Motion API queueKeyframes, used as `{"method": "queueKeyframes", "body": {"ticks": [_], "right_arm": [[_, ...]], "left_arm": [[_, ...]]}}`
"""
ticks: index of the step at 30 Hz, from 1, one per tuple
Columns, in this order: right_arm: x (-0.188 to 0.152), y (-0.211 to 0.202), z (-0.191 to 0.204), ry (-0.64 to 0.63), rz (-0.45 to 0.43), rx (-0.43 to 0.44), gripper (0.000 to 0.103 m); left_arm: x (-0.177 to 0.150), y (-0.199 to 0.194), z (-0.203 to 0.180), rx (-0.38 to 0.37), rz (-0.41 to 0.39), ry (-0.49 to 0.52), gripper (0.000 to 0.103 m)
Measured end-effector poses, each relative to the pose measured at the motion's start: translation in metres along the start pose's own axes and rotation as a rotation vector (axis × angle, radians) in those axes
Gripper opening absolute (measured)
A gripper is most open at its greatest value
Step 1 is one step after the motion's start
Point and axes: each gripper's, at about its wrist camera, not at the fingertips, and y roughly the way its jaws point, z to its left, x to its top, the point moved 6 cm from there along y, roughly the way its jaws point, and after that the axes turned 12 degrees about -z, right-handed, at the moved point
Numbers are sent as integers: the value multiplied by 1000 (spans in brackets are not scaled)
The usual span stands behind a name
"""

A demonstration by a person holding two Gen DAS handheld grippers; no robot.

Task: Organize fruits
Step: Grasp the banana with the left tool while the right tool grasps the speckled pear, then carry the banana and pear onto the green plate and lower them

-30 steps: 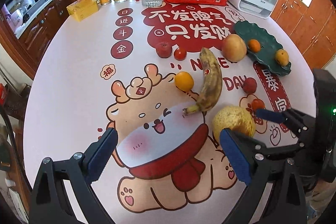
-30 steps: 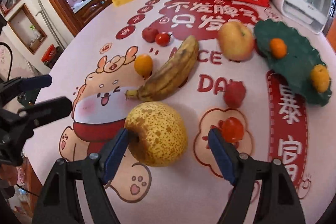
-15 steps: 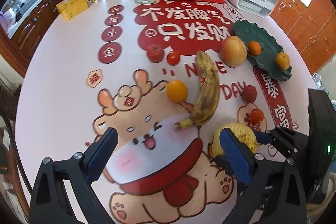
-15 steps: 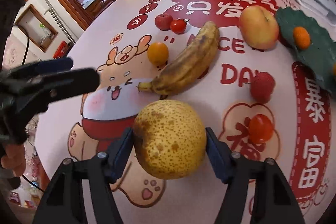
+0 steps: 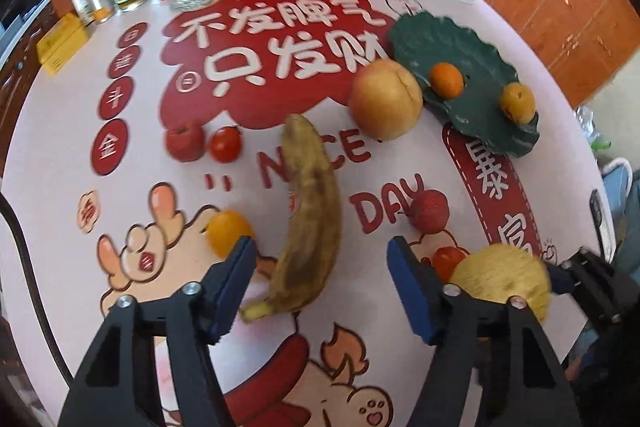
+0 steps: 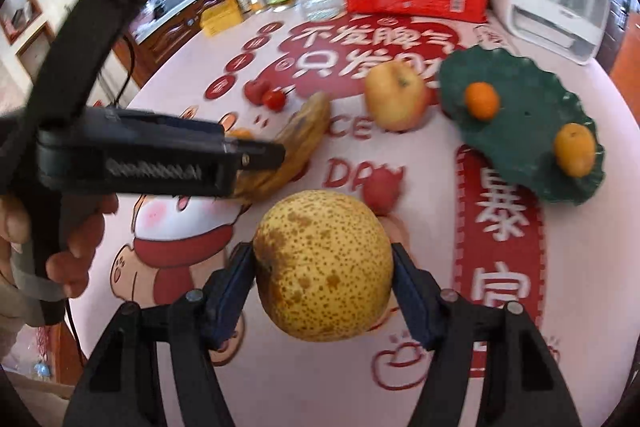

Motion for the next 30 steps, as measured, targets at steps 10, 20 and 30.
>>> {"method": "queueKeyframes", "body": {"ticks": [10, 20, 30], "right_arm": [[0, -5, -35, 66, -6, -23, 67], [-4, -8, -50, 83, -2, -18, 67], [3, -21, -68, 103, -24, -30, 67]], "left_arm": [[5, 34, -8, 68, 60, 5, 47], [8, 60, -4, 146, 98, 22, 35], [-2, 27, -31, 130, 83, 26, 33]]}}
